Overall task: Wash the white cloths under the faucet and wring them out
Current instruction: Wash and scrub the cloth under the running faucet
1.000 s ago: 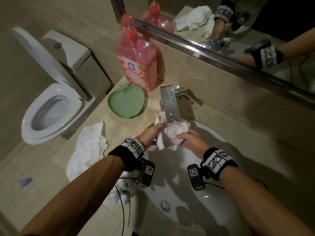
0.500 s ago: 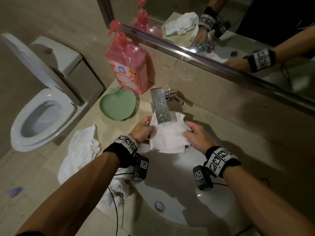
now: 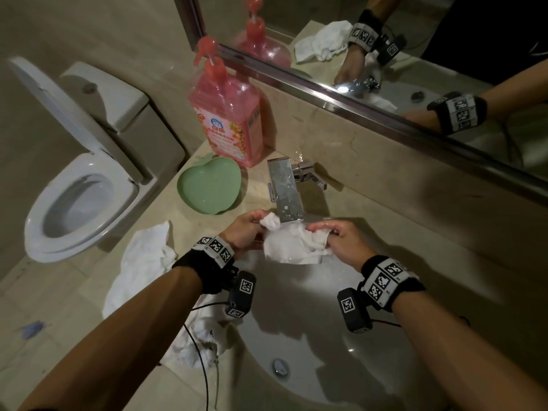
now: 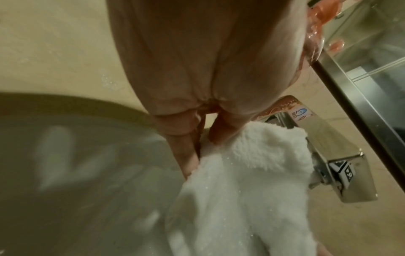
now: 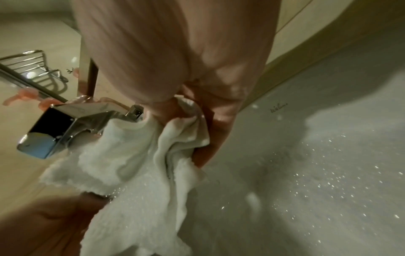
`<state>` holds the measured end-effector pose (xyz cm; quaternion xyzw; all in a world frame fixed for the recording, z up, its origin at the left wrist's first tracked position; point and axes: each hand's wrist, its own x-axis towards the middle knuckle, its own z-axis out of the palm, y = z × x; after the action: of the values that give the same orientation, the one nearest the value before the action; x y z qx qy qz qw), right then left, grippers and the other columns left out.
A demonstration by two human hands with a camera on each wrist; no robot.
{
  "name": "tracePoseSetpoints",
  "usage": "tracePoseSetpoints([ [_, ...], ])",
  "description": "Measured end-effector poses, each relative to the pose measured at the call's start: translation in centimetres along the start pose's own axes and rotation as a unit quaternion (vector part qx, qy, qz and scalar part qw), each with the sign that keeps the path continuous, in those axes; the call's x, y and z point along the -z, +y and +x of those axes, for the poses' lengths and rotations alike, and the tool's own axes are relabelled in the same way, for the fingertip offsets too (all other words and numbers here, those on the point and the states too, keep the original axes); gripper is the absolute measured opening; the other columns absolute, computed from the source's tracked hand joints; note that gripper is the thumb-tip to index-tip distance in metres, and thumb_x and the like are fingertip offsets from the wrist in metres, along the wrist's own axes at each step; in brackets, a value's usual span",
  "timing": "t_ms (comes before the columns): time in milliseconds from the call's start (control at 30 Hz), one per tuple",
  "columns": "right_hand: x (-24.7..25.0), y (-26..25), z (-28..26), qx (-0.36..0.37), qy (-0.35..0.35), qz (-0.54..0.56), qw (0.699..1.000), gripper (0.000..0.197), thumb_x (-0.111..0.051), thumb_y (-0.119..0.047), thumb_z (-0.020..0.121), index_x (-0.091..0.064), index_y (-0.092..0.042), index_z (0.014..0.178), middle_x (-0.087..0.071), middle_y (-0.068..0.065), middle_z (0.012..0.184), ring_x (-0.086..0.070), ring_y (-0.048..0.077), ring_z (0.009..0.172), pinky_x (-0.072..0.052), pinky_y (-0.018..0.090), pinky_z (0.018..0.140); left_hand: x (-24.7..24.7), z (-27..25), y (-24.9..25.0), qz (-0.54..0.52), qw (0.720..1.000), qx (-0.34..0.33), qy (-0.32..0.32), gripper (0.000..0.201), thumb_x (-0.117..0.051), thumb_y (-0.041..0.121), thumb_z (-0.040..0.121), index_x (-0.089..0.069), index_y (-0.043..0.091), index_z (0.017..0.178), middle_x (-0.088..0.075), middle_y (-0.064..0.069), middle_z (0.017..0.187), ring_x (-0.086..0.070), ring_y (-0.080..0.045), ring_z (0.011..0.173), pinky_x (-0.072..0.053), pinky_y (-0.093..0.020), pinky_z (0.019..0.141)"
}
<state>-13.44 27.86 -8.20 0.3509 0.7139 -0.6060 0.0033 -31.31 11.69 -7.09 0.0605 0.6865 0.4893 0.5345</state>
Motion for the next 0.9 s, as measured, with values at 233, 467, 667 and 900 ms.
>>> tracePoseSetpoints([
  [233, -0.3, -1.3, 0.6, -0.033, -0.019, 0.064, 0.997, 0.033, -0.053, -0.02, 0.095, -0.08, -0.036, 0.084, -0.076, -0.016, 0.088, -0.069, 0.003, 0.085, -0.054, 0.018, 0.07, 1.3, 0.3, 0.7, -0.01, 1.0, -0.007, -0.01, 0.02, -0.056, 0.015, 0.092, -0.066, 0.01, 0.075, -0.064, 0.002, 0.068, -0.059, -0.014, 0.062, -0.05, -0.022, 0.055],
  [467, 0.2, -1.2, 0.7, 0.004, -0.011, -0.088, 0.996, 0.057, -0.076, -0.011, 0.083, -0.059, -0.028, 0.134, -0.061, 0.004, 0.138, -0.062, 0.024, 0.117, -0.054, 0.033, 0.092, -1.1, 1.9, 1.0, 0.343, 0.937, -0.053, -0.046, 0.091, -0.097, 0.02, 0.052, -0.048, 0.014, 0.128, -0.067, -0.003, 0.107, -0.067, -0.02, 0.091, -0.058, -0.032, 0.074],
  [667, 1.0, -0.8, 0.6, 0.029, 0.023, -0.088, 0.995, 0.053, -0.07, 0.002, 0.078, -0.065, -0.018, 0.127, -0.069, -0.004, 0.099, -0.069, 0.025, 0.083, -0.06, 0.03, 0.068, -2.8, 3.2, 1.6, 0.434, 0.9, -0.002, -0.047, 0.055, -0.078, 0.003, 0.079, -0.056, 0.001, 0.129, -0.06, -0.017, 0.131, -0.062, -0.03, 0.111, -0.052, -0.039, 0.095],
  [900, 1.2, -0.3, 1.1, -0.092, -0.087, -0.105, 0.986, 0.064, -0.091, -0.039, 0.065, -0.062, -0.034, 0.122, -0.068, -0.015, 0.111, -0.067, 0.007, 0.097, -0.053, 0.024, 0.074, -3.3, 1.8, 2.2, 0.551, 0.824, -0.114, -0.071, 0.034, -0.066, 0.033, 0.086, -0.065, 0.015, 0.115, -0.066, -0.011, 0.116, -0.063, -0.029, 0.104, -0.052, -0.033, 0.09],
])
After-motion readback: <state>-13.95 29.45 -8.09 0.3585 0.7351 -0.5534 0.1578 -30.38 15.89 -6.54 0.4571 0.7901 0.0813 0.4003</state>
